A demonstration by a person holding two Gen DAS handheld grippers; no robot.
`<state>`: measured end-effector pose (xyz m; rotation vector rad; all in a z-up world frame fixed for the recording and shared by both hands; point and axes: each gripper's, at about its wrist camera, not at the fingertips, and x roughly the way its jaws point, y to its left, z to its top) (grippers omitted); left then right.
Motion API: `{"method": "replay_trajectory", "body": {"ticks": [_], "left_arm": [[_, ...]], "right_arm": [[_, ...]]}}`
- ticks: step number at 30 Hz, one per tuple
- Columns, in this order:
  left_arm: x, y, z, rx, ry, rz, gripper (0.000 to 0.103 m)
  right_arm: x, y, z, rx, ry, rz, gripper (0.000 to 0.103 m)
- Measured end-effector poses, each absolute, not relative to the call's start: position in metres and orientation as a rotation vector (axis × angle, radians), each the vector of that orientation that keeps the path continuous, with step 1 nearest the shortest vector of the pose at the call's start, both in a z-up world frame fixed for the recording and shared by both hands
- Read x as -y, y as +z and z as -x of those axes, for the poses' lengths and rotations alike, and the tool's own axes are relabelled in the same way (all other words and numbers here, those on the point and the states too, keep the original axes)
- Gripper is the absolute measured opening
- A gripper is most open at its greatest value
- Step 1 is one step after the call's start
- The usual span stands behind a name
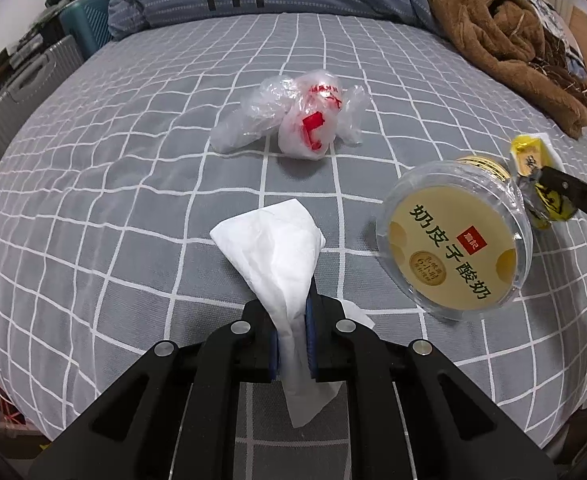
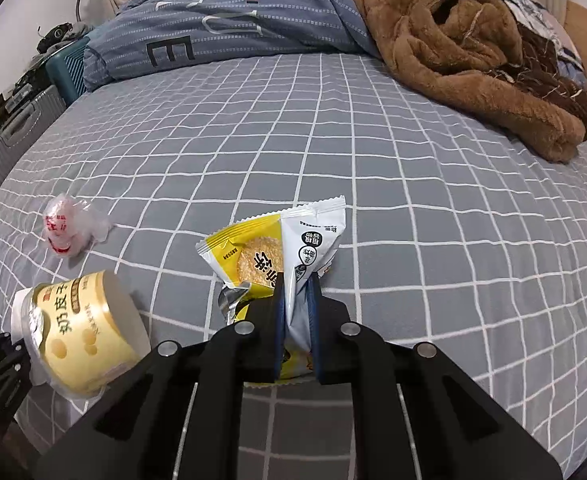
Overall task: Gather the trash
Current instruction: 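Grasp the white tissue with the left gripper while the right gripper grasps the yellow cracker packet, then carry the tissue and cracker packet in both grippers down toward the black bin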
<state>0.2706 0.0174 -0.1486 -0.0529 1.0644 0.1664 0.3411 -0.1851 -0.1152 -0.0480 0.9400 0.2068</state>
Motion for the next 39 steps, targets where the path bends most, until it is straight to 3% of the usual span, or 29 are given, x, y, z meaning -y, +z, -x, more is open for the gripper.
{"method": "replay_trajectory", "body": {"ticks": [39], "left_arm": [[0.000,-0.112,-0.186,-0.999,0.063,0.098,0.009]], "right_arm": [[0.201,-0.072,-0.230,-0.858,0.198,0.008,0.010]]}}
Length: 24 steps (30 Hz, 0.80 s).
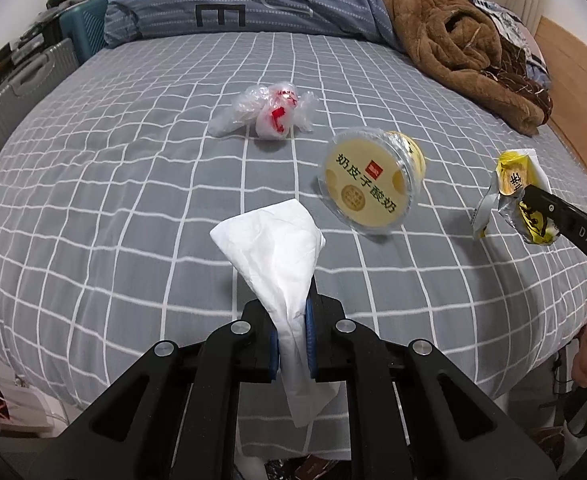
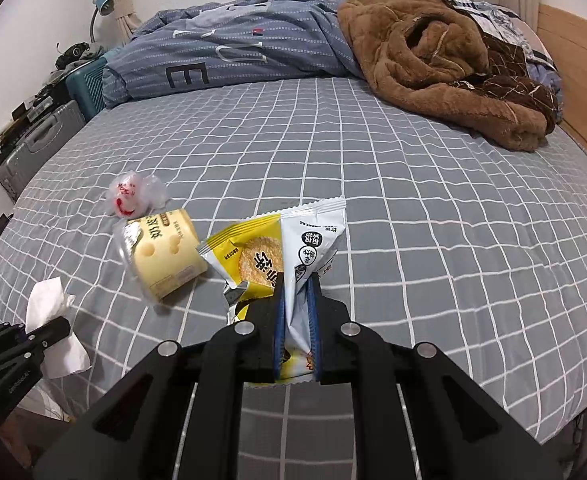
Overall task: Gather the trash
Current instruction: 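Carry the tissue and cracker packet in both grippers down toward the black bin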
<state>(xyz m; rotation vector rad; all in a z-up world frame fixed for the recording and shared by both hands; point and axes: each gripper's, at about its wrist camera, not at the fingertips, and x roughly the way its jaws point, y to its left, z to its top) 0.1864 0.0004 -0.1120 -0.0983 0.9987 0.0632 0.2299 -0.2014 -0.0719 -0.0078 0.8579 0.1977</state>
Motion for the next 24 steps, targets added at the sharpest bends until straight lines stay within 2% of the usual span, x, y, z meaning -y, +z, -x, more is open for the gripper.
{"method": "replay_trajectory", "body": {"ticks": [24], "left_arm": [[0.015,-0.098,-0.125,-0.946,0.046,0.103,0.009]], "right_arm": [[0.212,-0.053,-0.141,-0.809,0.221,0.006,0.010]]}}
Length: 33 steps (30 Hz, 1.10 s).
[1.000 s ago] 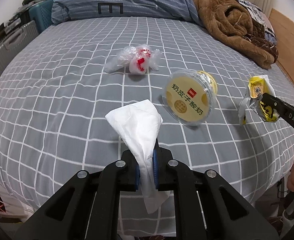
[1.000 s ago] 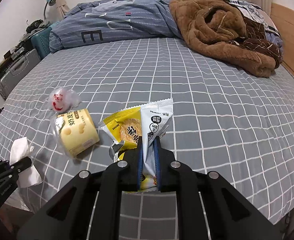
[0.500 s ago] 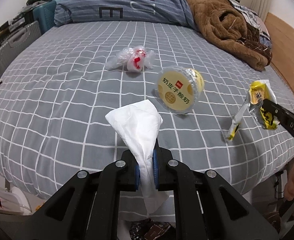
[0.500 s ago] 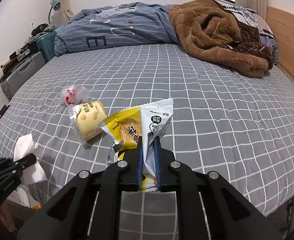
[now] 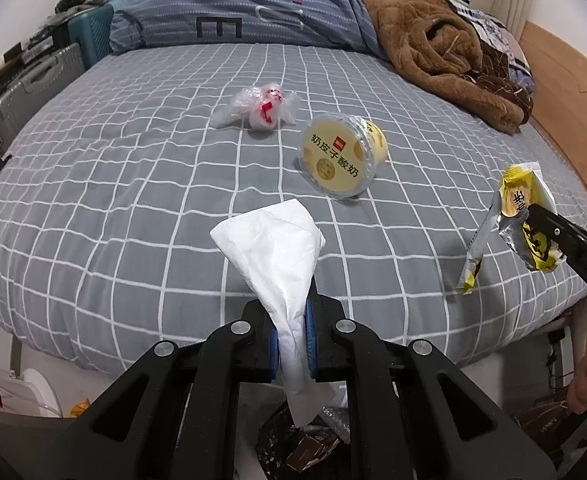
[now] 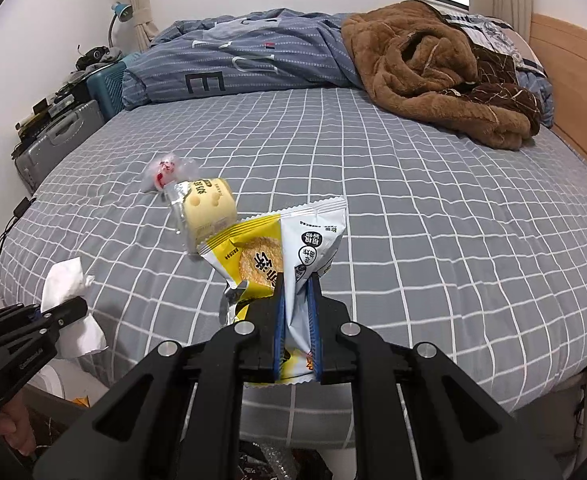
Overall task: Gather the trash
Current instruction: 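Carry the tissue and cracker packet in both grippers down toward the black bin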
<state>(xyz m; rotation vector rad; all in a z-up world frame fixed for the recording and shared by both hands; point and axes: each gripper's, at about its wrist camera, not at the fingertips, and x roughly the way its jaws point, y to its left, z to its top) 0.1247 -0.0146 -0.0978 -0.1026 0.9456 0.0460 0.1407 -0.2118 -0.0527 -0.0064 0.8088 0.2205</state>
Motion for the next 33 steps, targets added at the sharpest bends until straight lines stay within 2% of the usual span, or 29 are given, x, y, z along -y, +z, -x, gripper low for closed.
{"method": "replay_trajectory", "body": {"ticks": [33], "left_arm": [[0.031,-0.114,-0.033,-0.980,0.045,0.130,0.009]], "right_arm": [[0.208,-0.068,-0.041,-0.850,0.263,0.035,0.010]]}}
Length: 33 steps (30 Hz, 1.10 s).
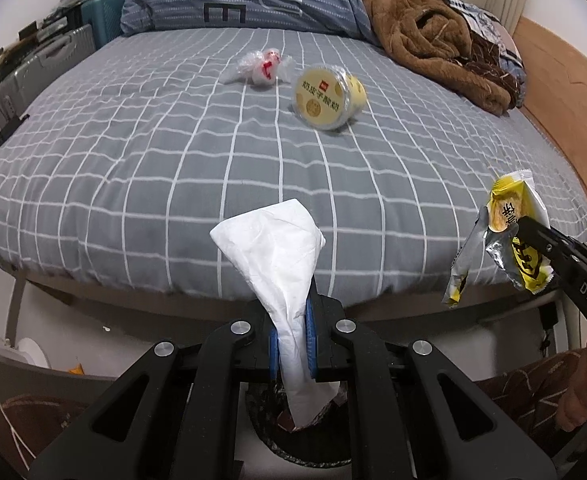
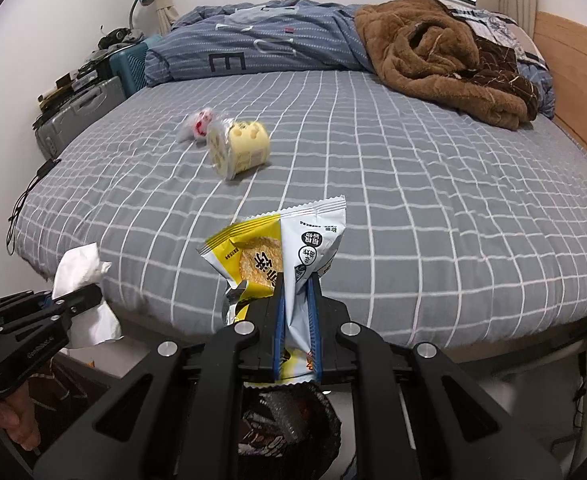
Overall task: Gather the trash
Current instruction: 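Carry the tissue and cracker packet in both grippers down toward the black bin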
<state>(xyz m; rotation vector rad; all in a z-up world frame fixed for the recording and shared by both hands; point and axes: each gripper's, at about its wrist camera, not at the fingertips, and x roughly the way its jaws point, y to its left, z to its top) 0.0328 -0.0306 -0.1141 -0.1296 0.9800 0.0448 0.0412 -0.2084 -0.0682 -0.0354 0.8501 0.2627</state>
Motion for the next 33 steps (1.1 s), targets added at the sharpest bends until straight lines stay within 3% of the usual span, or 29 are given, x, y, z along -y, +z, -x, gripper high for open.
{"method": "replay_trajectory", "body": {"ticks": [15,33], "left_arm": [[0.035,-0.135,0.000,-1.022,0.040,0.114,0.009],[0.028,-0.201,0.011,-1.144,0.041,0.109,0.009]], "right_arm": [[0.195,-0.101,0.009,-0.907,0.323,0.049,0.010],[0.176,-0.178,0.027,-1.136,0.363,0.095,0.011]]}}
